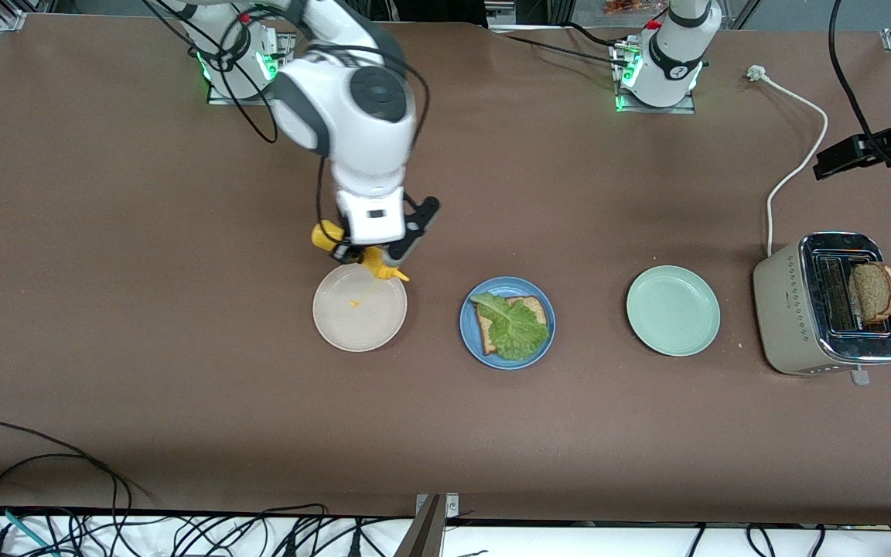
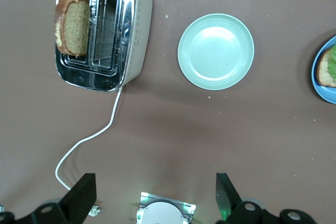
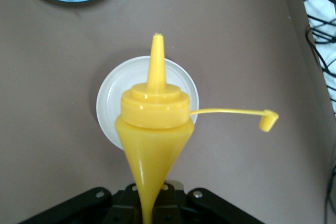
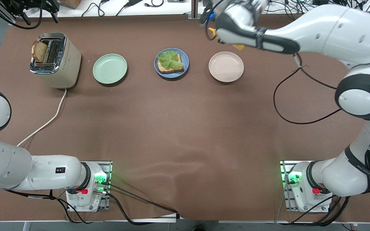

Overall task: Make sandwich in blue plate with both arms
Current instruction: 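Carry the yellow bottle back and set it on the table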

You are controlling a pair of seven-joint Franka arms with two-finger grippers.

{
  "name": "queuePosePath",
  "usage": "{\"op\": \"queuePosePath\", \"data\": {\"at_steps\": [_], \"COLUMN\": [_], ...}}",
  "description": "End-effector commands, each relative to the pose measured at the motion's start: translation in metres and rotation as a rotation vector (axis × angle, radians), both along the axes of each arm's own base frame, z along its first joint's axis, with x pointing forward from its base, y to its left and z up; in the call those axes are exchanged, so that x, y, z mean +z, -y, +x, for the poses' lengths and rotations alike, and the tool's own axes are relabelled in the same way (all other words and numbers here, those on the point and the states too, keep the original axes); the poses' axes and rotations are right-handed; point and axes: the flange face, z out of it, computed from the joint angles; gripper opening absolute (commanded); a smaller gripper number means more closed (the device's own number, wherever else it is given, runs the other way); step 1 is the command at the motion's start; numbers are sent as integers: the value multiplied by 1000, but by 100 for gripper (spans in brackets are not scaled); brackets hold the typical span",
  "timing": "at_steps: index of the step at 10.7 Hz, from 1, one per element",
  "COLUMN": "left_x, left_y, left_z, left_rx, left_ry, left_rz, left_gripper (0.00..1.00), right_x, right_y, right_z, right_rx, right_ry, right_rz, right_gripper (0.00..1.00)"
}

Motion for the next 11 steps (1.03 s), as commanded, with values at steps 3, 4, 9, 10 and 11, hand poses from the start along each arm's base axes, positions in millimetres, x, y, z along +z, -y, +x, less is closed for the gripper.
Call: {"op": "queuePosePath", "data": {"at_steps": [3,4,9,10,11], "left_x": [-6,-9,-53,-60,-70], "left_y": [-30,-37,-79,-94,-100], "left_z": [8,9,39,46,53], "left_rx": [37,20,-97,-119,-147], "left_ry": [-14,-22,-52,-32,-22], "left_rz": [33,50,94,82,75], "left_gripper": [100,100,100,100,100], "right_x": [80,83,42,21,-2], "right_y": [187,216,380,401,425], "right_z": [52,59,86,81,76], "right_rx": [-8,58,270,326,391], "right_ry": [-168,-197,-235,-233,-209], "right_rz": [297,352,692,756,818], "right_gripper": [0,0,0,0,0]}}
